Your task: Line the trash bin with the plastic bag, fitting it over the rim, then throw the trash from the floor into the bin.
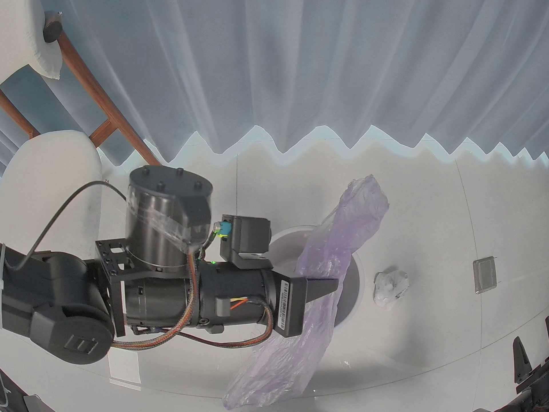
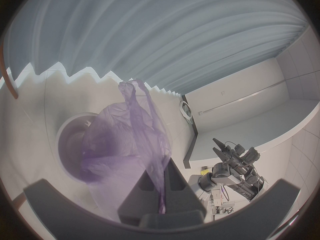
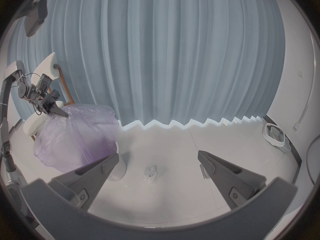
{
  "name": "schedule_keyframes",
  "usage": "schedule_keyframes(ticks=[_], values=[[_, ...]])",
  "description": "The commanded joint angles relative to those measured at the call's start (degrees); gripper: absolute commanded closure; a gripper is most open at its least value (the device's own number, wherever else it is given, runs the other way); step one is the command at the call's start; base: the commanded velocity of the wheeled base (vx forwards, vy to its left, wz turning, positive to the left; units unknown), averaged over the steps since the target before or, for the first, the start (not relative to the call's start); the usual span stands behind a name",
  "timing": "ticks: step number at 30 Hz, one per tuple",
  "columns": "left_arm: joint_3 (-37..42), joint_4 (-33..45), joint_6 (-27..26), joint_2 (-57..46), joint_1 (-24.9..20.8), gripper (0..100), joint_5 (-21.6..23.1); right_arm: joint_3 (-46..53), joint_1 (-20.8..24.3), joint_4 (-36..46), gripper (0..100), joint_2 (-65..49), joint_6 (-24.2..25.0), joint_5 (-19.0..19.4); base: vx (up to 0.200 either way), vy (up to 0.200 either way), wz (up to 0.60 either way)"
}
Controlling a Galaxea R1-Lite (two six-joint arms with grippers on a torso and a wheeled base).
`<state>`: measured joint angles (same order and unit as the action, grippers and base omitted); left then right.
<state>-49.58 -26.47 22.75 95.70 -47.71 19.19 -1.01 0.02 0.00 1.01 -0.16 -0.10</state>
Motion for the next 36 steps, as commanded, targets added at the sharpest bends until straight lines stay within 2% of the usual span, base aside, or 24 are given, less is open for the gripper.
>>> schedule_keyframes(ticks=[1, 8, 10, 19, 28, 31, 36], values=[[0.6, -0.1, -0.1, 0.8, 0.1, 100, 0.0, 0.8, 0.0, 0.0, 0, -1.0, 0.0, 0.0, 0.0, 0.0, 0.0], [4.1, -0.8, -0.2, 0.1, 0.2, 100, -0.1, 0.8, 0.0, 0.0, 0, -1.0, 0.0, 0.0, 0.0, 0.0, 0.0], [4.8, -1.7, -0.1, 0.1, 1.7, 100, -0.1, 0.9, 0.1, 0.0, 0, -1.0, 0.0, 0.0, 0.0, 0.0, 0.0], [3.8, -1.8, -0.2, 0.0, 3.3, 100, 0.0, 0.8, 0.1, 0.0, 0, -1.0, -0.2, 1.9, 0.0, 0.0, 0.0], [2.2, 0.8, -5.6, 3.0, 3.6, 100, -0.1, 0.9, 0.1, 0.0, 0, -1.0, -0.2, 1.9, 0.0, 0.0, 0.0], [-2.5, 3.9, -11.3, 8.0, 3.0, 100, -3.8, 0.9, 0.0, 0.0, 0, -1.0, -2.1, 2.0, 0.0, 0.0, 0.0], [-7.5, 7.4, -12.1, 12.0, 0.1, 100, -8.4, 0.8, 0.0, 0.0, 0, -1.0, -2.2, 1.8, 0.0, 0.0, 0.0]])
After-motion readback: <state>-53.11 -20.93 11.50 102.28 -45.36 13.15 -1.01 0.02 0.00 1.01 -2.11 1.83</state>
